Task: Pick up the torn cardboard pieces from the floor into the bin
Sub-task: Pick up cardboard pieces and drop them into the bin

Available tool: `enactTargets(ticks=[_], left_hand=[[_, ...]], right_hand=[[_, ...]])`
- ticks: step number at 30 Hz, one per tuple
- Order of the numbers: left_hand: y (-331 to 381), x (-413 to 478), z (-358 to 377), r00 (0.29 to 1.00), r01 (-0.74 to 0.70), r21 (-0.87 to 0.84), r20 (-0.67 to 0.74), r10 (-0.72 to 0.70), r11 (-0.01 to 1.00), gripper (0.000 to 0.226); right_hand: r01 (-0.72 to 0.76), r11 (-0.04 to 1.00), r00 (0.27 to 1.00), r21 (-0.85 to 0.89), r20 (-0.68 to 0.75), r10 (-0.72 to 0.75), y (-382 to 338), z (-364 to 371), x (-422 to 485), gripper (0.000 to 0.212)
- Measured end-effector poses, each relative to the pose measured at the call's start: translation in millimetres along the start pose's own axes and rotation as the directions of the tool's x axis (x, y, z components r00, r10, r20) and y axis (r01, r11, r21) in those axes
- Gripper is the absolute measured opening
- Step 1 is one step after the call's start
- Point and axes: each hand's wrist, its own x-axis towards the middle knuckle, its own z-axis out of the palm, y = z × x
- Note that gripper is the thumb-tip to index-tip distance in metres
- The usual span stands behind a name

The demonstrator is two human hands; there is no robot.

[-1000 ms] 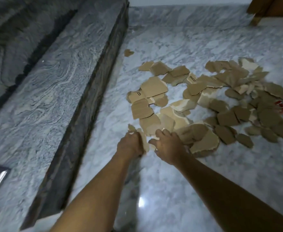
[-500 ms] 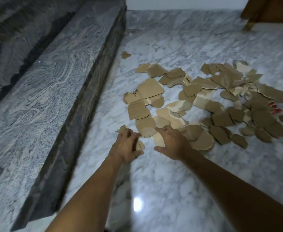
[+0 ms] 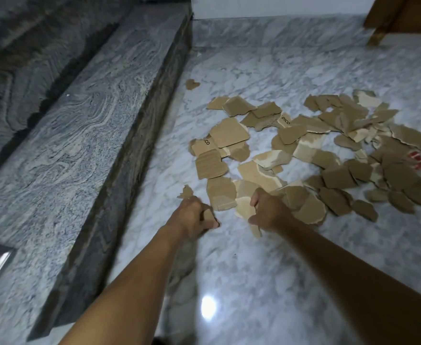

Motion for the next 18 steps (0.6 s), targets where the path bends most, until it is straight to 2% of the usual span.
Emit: enactTargets(ticks=[4, 6, 8, 11, 15, 18], left_hand=[[-12.3, 1.9, 8.9, 0.995, -0.030, 0.124, 0.099, 0.018, 0.992, 0.034], [-10.7, 1.2, 18.6, 0.998, -0.037, 0.157, 0.055, 0.029, 0.987, 0.032], [-3.8, -0.3, 20.7, 1.000, -0.029, 0.098, -0.009, 0.030, 0.995, 0.022], [4.1, -1.6, 17.7, 0.999, -0.028, 0.050, -0.024, 0.029, 0.998, 0.017], [3.0, -5.0, 15.6, 0.999, -0.006, 0.070, 0.034, 0.004, 0.998, 0.017], [-2.2, -5.1, 9.5, 0.998, 0.048, -0.041, 0.036, -0.046, 0.998, 0.010]], right_hand=[[-0.016, 1.000, 0.996, -0.019, 0.084, 0.017, 3.3, -30.2, 4.3, 0.042], [-0.005, 0.997, 0.990, -0.073, 0.140, 0.015, 2.6, -36.2, 4.7, 0.039], [-0.010, 0.995, 0.989, -0.104, 0.149, 0.025, 2.5, -37.1, 5.0, 0.034], [-0.013, 0.994, 0.993, -0.111, 0.116, 0.026, 2.0, -34.3, 2.1, 0.010], [-0.017, 0.997, 0.986, -0.072, 0.162, 0.029, -8.2, -23.3, 1.0, 0.020], [-0.030, 0.998, 0.986, -0.055, 0.162, 0.039, -13.3, -12.8, 4.9, 0.016]])
